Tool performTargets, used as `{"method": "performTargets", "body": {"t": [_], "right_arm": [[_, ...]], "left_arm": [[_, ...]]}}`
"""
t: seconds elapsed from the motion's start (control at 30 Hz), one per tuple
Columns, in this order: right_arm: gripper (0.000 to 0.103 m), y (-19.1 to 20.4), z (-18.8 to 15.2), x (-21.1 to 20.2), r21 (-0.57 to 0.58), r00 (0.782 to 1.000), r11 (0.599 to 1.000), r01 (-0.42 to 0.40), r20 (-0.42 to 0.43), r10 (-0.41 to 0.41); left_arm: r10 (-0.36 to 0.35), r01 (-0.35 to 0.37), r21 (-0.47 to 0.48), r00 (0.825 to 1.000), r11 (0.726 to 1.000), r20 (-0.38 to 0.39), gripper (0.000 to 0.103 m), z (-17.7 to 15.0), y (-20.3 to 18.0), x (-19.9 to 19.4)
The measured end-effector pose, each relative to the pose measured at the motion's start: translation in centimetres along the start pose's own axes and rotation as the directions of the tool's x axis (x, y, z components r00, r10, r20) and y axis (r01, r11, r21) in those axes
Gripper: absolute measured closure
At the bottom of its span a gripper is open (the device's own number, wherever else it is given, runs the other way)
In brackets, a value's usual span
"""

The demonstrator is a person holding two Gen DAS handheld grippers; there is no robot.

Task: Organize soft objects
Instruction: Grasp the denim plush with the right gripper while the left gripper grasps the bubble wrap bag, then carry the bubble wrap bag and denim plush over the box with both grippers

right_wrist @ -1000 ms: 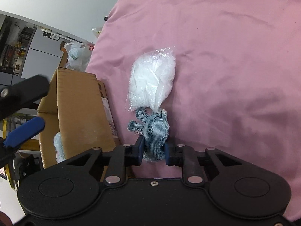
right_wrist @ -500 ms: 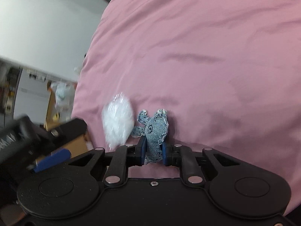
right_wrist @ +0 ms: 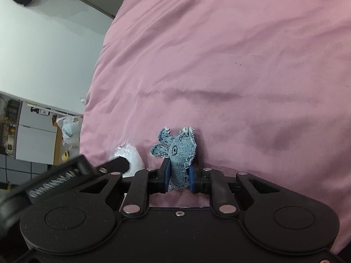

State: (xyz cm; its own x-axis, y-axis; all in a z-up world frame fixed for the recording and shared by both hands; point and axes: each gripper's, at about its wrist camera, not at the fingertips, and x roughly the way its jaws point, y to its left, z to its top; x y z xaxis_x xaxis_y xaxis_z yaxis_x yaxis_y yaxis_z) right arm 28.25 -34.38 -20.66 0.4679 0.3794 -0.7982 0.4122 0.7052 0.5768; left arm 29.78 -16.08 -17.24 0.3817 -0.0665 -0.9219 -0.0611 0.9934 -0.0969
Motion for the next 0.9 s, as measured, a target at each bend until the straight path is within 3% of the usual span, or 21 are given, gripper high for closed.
{"method": "performTargets", "body": {"t": [0.2,0.4,0.5,0.67,0.9], "right_arm": [[0.087,-0.2,0.2,-0.2,-0.014,1.0,1.0,0.004,0.027,-0.003],[0.087,0.2,0.4,0.0,-0.039,0.999,0.999,0.012,0.043,-0.01],[0.086,0.2,0.3,-0.3,-0.048,0.999,0.999,0.015,0.047,-0.013],[0.086,-0.1,0.2,-1.0,-0.037,0.999,0.999,-0.002,0.047,0.004],[0.086,0.3,-0.3,-3.0,-0.059,0.996,0.998,0.018,0.093,-0.012]], "left_arm": [[0.026,-0.027,-0.021,0.999,0.999,-0.045,0.032,0.2,0.6,2.2],[-0.011,0.007,-0.081,0.999,0.997,-0.053,0.033,0.1,1.2,2.7],[-0.054,0.045,-0.126,0.996,0.991,-0.069,0.04,0.1,1.5,2.7],[-0.066,0.055,-0.14,0.995,0.989,-0.077,0.058,-0.2,1.5,1.9],[-0.085,0.081,-0.127,0.996,0.989,-0.026,0.061,-1.5,1.7,-1.5]]}}
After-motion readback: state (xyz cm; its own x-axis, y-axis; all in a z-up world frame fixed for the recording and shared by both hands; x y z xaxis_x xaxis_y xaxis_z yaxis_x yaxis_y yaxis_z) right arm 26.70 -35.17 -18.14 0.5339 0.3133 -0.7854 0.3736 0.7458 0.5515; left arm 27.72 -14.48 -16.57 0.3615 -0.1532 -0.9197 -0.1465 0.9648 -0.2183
